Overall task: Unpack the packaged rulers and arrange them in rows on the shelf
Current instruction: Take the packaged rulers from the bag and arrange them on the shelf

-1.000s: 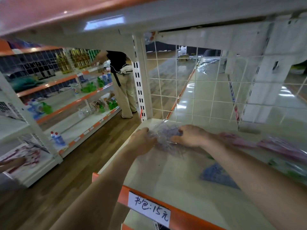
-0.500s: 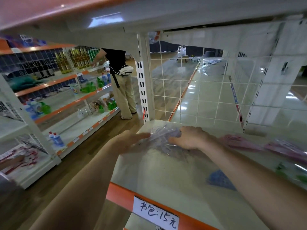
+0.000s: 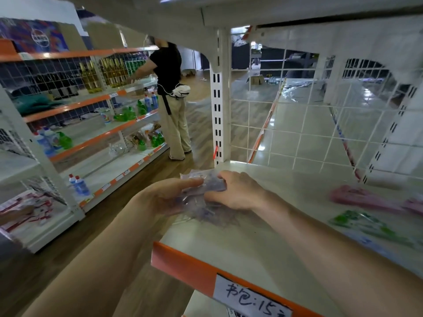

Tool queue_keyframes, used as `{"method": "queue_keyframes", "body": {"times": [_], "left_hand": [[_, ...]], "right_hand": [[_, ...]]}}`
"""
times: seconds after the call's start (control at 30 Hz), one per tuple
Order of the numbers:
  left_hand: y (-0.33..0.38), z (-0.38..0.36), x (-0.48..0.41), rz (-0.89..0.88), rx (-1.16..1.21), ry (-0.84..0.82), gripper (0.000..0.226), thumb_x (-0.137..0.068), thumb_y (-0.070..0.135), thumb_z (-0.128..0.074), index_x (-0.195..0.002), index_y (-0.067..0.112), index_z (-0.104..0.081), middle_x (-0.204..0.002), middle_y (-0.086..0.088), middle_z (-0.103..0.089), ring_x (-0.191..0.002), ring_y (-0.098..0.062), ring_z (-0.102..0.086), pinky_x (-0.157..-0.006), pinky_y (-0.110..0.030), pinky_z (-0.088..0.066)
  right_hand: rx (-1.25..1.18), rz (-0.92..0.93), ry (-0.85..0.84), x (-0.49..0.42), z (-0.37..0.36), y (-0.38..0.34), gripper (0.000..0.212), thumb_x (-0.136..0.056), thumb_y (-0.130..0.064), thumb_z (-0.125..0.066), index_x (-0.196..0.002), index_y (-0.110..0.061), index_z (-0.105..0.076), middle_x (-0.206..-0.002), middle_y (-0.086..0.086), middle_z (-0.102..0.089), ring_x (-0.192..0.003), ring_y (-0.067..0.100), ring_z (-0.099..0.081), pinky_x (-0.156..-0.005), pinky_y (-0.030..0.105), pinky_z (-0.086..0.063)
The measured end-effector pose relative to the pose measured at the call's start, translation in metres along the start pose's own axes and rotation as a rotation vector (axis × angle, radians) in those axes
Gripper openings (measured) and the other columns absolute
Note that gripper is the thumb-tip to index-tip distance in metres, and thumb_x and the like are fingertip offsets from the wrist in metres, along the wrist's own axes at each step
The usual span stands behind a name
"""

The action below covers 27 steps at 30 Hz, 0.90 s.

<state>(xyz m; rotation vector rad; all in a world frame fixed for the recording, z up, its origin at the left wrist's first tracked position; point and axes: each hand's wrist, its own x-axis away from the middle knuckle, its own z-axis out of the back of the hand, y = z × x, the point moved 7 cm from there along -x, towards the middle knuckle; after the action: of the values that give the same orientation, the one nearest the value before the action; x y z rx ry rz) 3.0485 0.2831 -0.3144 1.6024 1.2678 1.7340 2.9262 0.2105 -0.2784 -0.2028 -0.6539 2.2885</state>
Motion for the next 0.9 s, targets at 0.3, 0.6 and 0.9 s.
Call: {"method": "queue_keyframes", "body": {"times": [0.3, 0.6, 0.9], "left_hand": [[-0.004, 0.014, 0.021, 0.0, -0.016, 0.137, 0.025, -0.085, 0.02, -0.068, -0.105, 0.007, -0.062, -0.087, -0.014, -0.074, -0.079, -0.026, -0.071, -0.078, -0.04, -0.057], [0.02, -0.008, 0.041, -0.185, 0.027, -0.06, 0.04, -0.053, 0.016, -0.088, -0.089, 0.007, -0.072, -0.09, -0.014, -0.073, -0.076, -0.024, -0.072, -0.064, -0.034, -0.06], [0.017, -0.037, 0.03, -0.192, 0.022, -0.097, 0.035, -0.067, 0.01, -0.07, -0.101, 0.006, -0.067, -0.1, -0.015, -0.073, -0.086, -0.024, -0.072, -0.073, -0.032, -0.059]], "right_hand": [[0.05, -0.072, -0.078, 0.024, 0.018, 0.027, 0.053, -0.088, -0.052, -0.055, -0.128, -0.017, -0.053, -0.13, 0.006, -0.055, -0.116, 0.024, -0.053, -0.09, 0.029, -0.042], [-0.209, 0.017, -0.05, 0.048, 0.01, 0.007, 0.064, -0.084, -0.041, -0.066, -0.138, -0.019, -0.042, -0.134, 0.007, -0.054, -0.118, 0.025, -0.055, -0.096, 0.034, -0.045], [-0.358, -0.081, 0.018, 0.055, 0.025, 0.026, 0.057, -0.081, -0.026, -0.073, -0.127, -0.002, -0.052, -0.129, 0.014, -0.056, -0.118, 0.025, -0.055, -0.099, 0.037, -0.044]]}}
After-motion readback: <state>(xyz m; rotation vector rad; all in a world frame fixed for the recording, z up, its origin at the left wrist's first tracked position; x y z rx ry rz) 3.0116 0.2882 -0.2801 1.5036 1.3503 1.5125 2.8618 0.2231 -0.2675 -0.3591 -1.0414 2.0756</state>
